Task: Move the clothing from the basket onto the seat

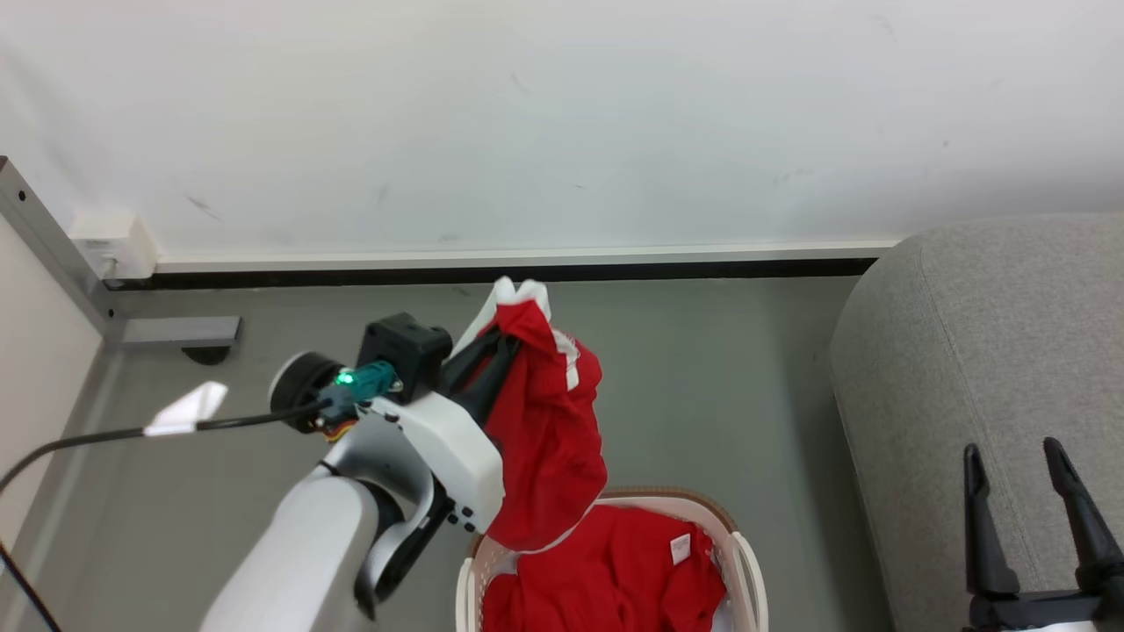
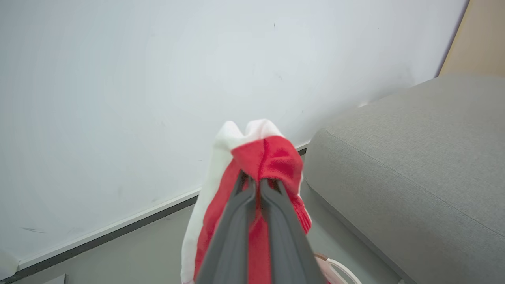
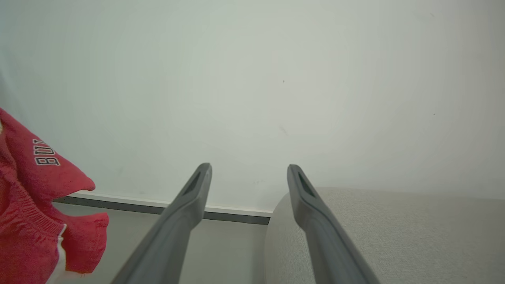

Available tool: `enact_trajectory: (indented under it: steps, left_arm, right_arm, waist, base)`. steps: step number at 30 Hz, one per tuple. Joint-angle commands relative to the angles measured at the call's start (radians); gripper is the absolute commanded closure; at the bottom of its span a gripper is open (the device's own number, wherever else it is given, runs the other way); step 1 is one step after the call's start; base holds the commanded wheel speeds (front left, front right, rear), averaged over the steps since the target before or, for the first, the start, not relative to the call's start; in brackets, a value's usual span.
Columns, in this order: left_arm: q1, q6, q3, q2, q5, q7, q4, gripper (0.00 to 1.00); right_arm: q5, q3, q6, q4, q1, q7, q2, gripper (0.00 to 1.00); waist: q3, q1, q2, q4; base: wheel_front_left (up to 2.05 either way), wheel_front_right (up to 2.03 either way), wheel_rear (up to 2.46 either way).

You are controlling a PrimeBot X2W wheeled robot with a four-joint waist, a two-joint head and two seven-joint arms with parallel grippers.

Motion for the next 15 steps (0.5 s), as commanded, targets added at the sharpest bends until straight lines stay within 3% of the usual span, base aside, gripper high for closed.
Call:
enact_trajectory:
  steps: [1, 6, 15]
  left_arm:
    - [0.019, 0.007, 0.013, 0.012, -0.024, 0.023, -0.058, 1.0]
    - [0.012, 0.027, 0.034, 0.039, -0.041, 0.11, -0.224, 1.0]
    - [-0.032, 0.034, 0.03, 0.032, -0.054, 0.159, -0.308, 1.0]
  right_arm:
    - [-0.017, 0.009, -0.002, -0.001, 0.013, 0.001, -0.002, 0.0]
    - [-0.011, 0.086, -0.002, 0.005, 0.005, 0.001, -0.033, 0.0]
    - [0.087, 0.449, -0.002, 0.065, -0.078, 0.001, -0.159, 0.0]
  waist:
    - [-0.005, 0.0003, 0.0, 0.001]
    - [-0.014, 0.0003, 0.0, 0.004]
    - [-0.036, 0.0003, 0.0, 0.003]
  base:
    - [0.0, 0.0, 0.0]
    - [0.0, 0.0, 0.0]
    - [0.0, 0.0, 0.0]
